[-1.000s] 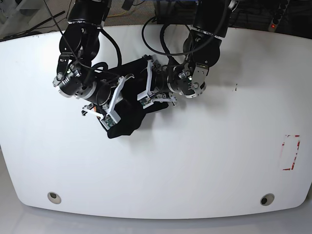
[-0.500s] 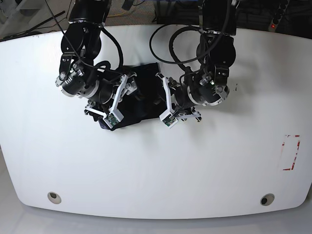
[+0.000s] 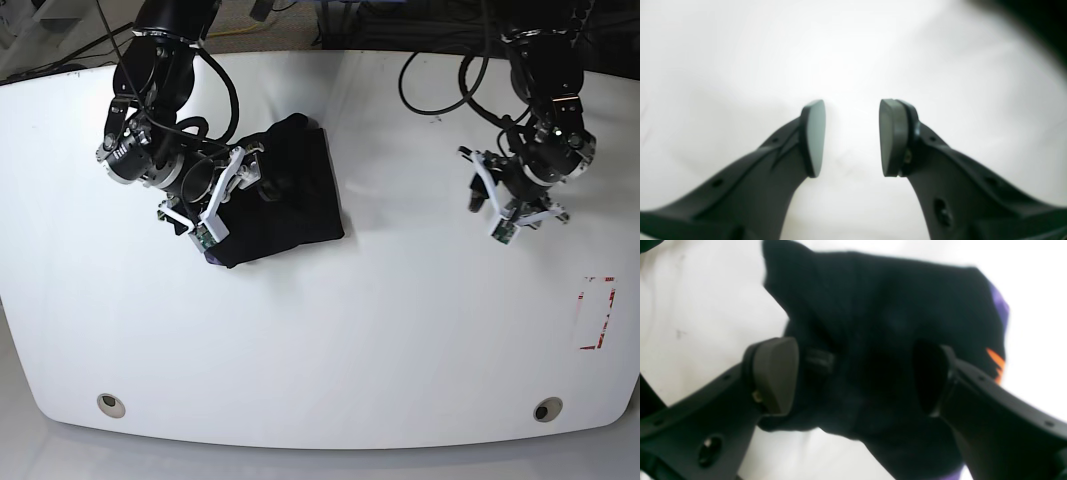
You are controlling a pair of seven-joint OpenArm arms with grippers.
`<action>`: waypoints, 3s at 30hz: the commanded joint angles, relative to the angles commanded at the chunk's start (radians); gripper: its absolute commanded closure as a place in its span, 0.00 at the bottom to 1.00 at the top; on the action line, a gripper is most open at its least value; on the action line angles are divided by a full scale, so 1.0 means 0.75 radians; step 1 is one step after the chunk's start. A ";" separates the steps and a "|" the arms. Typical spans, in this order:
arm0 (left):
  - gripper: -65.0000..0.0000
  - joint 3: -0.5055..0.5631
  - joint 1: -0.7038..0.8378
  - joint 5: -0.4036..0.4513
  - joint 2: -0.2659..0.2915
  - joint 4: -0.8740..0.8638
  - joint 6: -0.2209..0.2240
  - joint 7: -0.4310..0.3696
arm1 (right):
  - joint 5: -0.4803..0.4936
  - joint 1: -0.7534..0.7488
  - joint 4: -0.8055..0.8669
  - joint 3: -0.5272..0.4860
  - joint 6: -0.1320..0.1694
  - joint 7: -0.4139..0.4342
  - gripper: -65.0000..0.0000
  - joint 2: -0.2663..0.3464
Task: Fold the T-shirt properly
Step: 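Release the left gripper and regrasp the folded bundle's edge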
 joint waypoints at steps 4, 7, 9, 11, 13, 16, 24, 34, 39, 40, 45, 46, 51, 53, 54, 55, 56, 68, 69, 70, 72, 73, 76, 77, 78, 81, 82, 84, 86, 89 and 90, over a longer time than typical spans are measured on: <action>0.63 -0.053 0.027 0.000 -0.057 -0.002 0.000 -0.002 | 0.000 0.012 -0.043 -0.014 0.000 0.000 0.24 -0.029; 0.63 -0.057 0.033 0.000 -0.063 0.002 0.000 -0.002 | 0.000 0.074 -0.164 -0.049 0.000 0.049 0.24 -0.035; 0.63 -0.055 0.037 0.000 -0.057 0.010 0.000 -0.002 | -0.004 0.094 -0.254 -0.068 0.000 0.115 0.24 -0.033; 0.63 -0.049 0.039 0.000 -0.053 0.012 0.000 0.000 | -0.041 0.151 -0.362 -0.074 0.000 0.190 0.24 -0.033; 0.63 -0.047 0.039 0.000 -0.027 0.014 0.000 0.000 | -0.108 0.190 -0.479 -0.080 0.000 0.237 0.24 -0.033; 0.63 -0.043 0.039 0.000 0.029 0.018 0.000 0.000 | -0.209 0.266 -0.642 -0.078 0.000 0.309 0.24 -0.033; 0.63 0.221 0.023 0.004 0.057 0.057 0.000 0.000 | -0.221 0.274 -0.397 -0.051 0.000 0.174 0.24 0.016; 0.63 0.567 -0.100 0.014 0.176 0.051 0.000 -0.002 | -0.223 0.368 -0.538 0.061 0.000 0.178 0.24 0.113; 0.63 0.687 -0.158 0.014 0.213 0.047 0.000 -0.002 | -0.233 0.399 -0.837 0.053 0.000 0.385 0.24 0.143; 0.63 0.716 -0.170 0.014 0.215 0.047 0.000 -0.002 | -0.235 0.419 -0.902 0.053 0.000 0.415 0.24 0.151; 0.63 0.802 -0.182 0.014 0.260 0.043 0.000 -0.002 | -0.213 0.430 -0.839 0.063 0.000 0.389 0.24 0.196; 0.63 0.814 -0.178 0.014 0.266 0.043 0.000 -0.002 | -0.200 0.430 -0.781 0.065 0.000 0.360 0.24 0.200; 0.63 0.900 -0.155 0.014 0.268 -0.041 0.000 -0.002 | -0.198 0.450 -0.616 0.121 0.000 0.264 0.24 0.237; 0.63 0.923 -0.151 0.014 0.274 -0.080 0.000 -0.002 | -0.223 0.485 -0.618 0.121 0.000 0.264 0.24 0.260; 0.63 0.933 -0.141 0.014 0.288 -0.094 0.000 -0.002 | -0.254 0.501 -0.632 0.121 0.000 0.266 0.24 0.266; 0.63 0.939 -0.131 0.014 0.303 -0.108 0.000 -0.002 | -0.299 0.526 -0.651 0.119 0.000 0.270 0.24 0.262; 0.63 0.945 -0.125 0.014 0.309 -0.113 0.000 -0.002 | -0.340 0.546 -0.663 0.119 0.000 0.274 0.24 0.260; 0.63 1.002 -0.098 0.014 0.315 -0.329 0.000 -0.004 | -0.964 0.636 -1.099 -0.055 0.000 0.884 0.48 0.188; 0.63 1.002 -0.100 0.014 0.315 -0.348 0.000 -0.004 | -0.972 0.636 -1.123 -0.053 0.000 0.900 0.51 0.188; 0.63 1.000 -0.102 0.014 0.313 -0.362 0.000 -0.006 | -0.974 0.634 -1.135 -0.053 0.000 0.904 0.53 0.192; 0.63 0.976 -0.133 0.014 0.309 -0.389 0.000 -0.037 | -0.970 0.620 -1.133 -0.051 0.000 0.904 0.54 0.217; 0.63 0.947 -0.149 0.016 0.307 -0.405 0.000 -0.053 | -0.970 0.599 -1.131 -0.051 0.000 0.902 0.54 0.225; 0.63 0.863 -0.178 0.016 0.307 -0.466 0.000 -0.082 | -0.968 0.524 -1.041 -0.051 0.000 0.900 0.54 0.231; 0.63 0.841 -0.188 0.016 0.307 -0.483 0.000 -0.088 | -0.968 0.495 -1.000 -0.051 0.000 0.886 0.54 0.231; 0.63 0.812 -0.211 0.016 0.305 -0.511 0.000 -0.098 | -0.968 0.462 -0.953 -0.051 0.000 0.859 0.54 0.231; 0.63 0.739 -0.276 0.065 0.305 -0.612 0.000 -0.117 | -0.968 0.376 -0.779 -0.051 0.000 0.739 0.54 0.223; 0.63 0.716 -0.288 0.090 0.305 -0.636 0.000 -0.129 | -0.968 0.348 -0.739 -0.051 0.000 0.714 0.55 0.217; 0.63 0.665 -0.311 0.133 0.305 -0.681 0.000 -0.168 | -0.953 0.280 -0.636 -0.051 0.000 0.675 0.55 0.184; 0.63 0.636 -0.333 0.141 0.305 -0.685 0.000 -0.188 | -0.912 0.213 -0.534 -0.051 0.000 0.640 0.55 0.160; 0.63 0.630 -0.368 0.141 0.305 -0.681 0.000 -0.182 | -0.847 0.131 -0.432 -0.055 0.000 0.563 0.55 0.121; 0.63 0.630 -0.383 0.141 0.305 -0.681 0.000 -0.182 | -0.818 0.100 -0.383 -0.051 0.000 0.540 0.55 0.096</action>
